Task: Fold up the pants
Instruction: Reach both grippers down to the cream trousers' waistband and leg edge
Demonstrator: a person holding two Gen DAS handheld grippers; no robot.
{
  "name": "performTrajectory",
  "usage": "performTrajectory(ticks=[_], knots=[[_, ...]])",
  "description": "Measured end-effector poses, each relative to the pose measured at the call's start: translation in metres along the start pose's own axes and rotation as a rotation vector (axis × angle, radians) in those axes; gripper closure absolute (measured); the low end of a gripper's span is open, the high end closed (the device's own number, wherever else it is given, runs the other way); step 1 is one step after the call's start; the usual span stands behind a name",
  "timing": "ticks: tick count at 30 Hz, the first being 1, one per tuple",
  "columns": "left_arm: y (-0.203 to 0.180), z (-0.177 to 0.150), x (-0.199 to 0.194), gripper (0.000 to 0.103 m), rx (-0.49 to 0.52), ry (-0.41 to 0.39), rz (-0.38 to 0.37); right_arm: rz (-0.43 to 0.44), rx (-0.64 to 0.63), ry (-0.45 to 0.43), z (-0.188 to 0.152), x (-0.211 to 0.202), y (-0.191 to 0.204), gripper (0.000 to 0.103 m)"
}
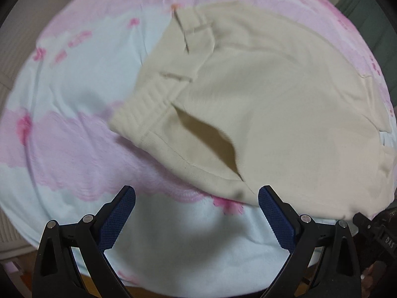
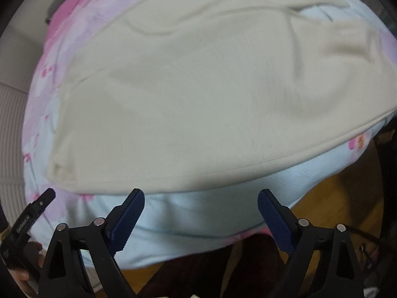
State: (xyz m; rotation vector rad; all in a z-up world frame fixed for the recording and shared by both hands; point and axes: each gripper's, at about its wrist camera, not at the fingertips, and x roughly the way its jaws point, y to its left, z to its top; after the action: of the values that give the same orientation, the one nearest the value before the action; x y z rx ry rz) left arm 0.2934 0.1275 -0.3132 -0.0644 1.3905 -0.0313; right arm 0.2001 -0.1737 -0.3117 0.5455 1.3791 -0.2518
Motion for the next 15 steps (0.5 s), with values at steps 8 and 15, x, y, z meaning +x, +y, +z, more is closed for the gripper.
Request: performTrajectory(ticks=[8, 15], knots=[[0.012, 0.017, 0.054, 0.008, -0.112, 0.124, -0.114, 0.028, 0.164, 0.065, 0.012, 0.033, -0.029, 0.016], [0.01, 0.031, 0.061, 0.06, -0.132, 0.158, -0.225, -0.022, 0.179, 0.092, 0.025, 0.044, -0.031, 0.056]])
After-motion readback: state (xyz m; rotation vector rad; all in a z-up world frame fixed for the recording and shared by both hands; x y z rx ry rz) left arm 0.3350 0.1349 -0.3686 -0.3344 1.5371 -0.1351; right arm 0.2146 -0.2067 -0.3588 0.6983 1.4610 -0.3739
